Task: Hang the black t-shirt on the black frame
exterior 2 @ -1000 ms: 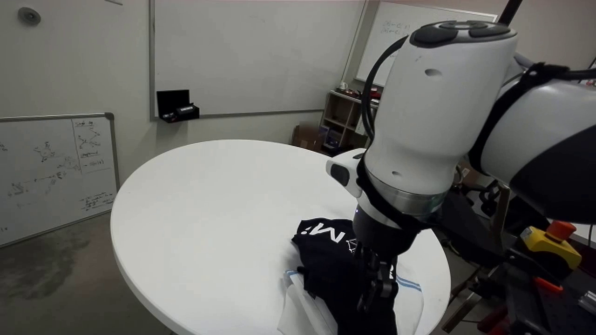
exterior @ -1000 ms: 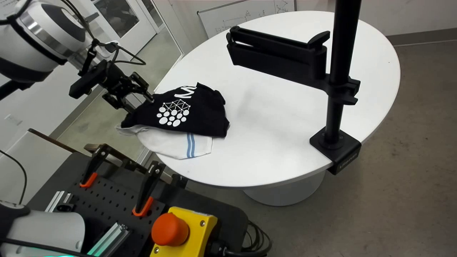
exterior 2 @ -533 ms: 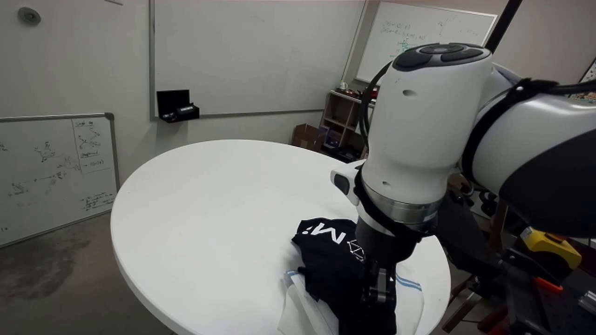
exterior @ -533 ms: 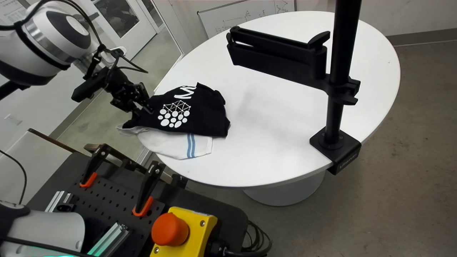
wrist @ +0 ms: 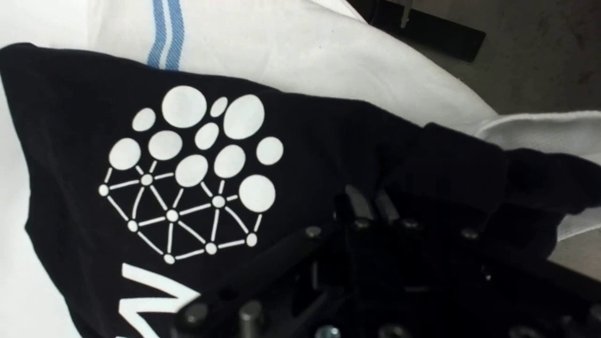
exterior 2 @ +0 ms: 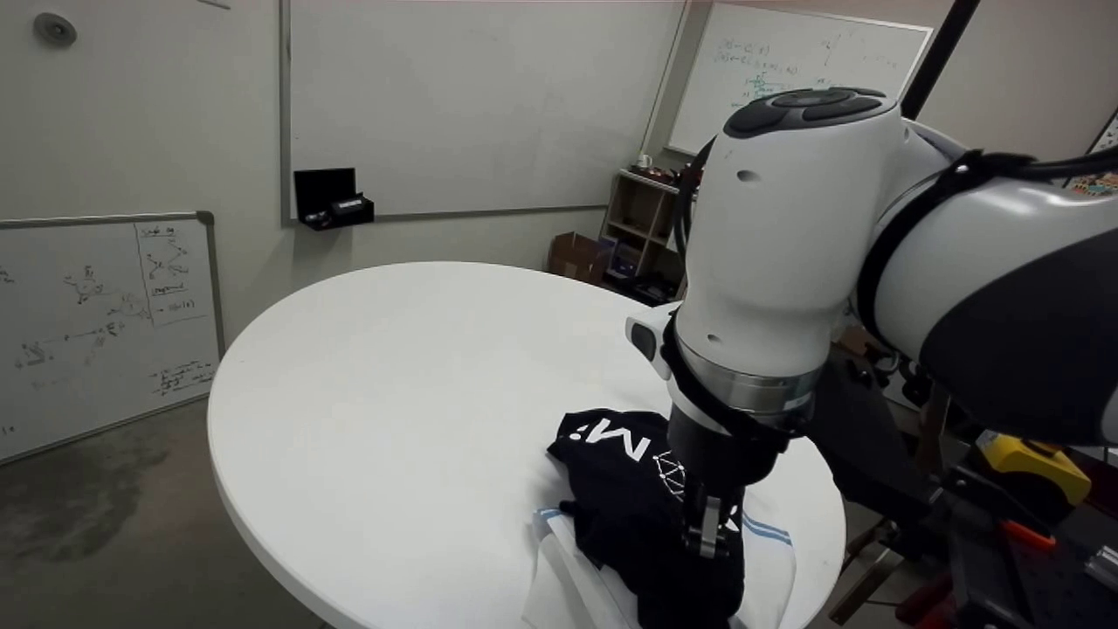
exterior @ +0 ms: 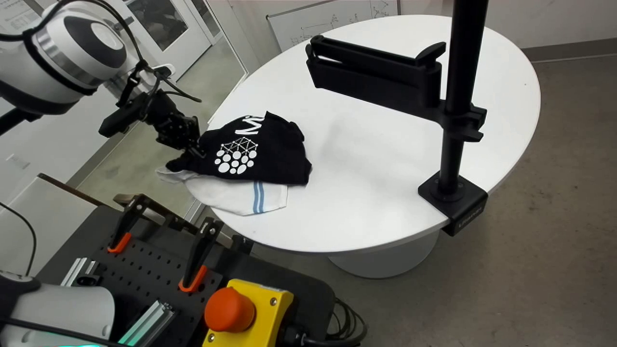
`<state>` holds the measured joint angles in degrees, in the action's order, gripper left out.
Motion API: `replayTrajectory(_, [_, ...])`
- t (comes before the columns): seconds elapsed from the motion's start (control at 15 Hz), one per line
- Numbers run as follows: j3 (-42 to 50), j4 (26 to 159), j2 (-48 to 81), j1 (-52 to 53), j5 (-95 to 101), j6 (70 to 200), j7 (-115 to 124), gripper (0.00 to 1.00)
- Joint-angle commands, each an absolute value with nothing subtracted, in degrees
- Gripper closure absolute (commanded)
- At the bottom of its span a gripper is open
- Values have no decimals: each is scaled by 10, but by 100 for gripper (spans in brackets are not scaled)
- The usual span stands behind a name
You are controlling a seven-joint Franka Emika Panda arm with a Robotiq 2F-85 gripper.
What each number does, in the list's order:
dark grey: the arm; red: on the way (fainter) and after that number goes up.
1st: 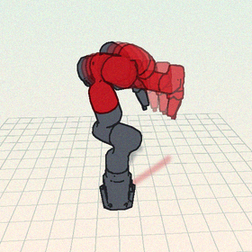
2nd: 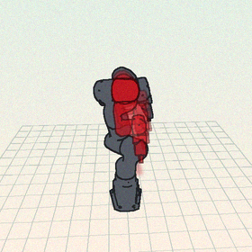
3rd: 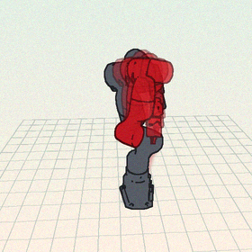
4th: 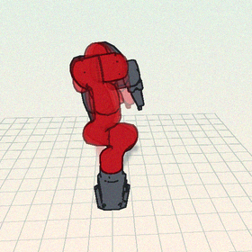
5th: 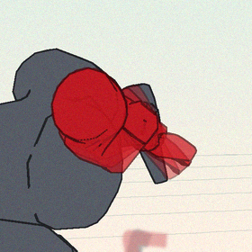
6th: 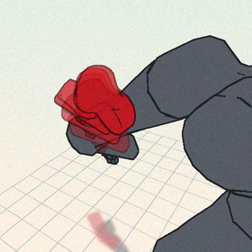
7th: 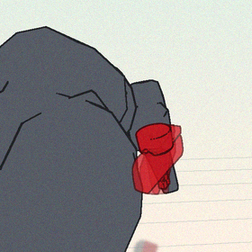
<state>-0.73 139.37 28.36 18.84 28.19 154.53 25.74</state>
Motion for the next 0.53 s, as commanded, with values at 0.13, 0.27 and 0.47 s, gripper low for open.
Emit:
replayTrajectory(0.13, [12,1437,229,175,231,1563,230,99])
replayTrajectory(0.27, [14,1470,187,158,212,1569,224,99])
replayTrajectory(0.47, [13,1540,95,133,189,1579,210,99])
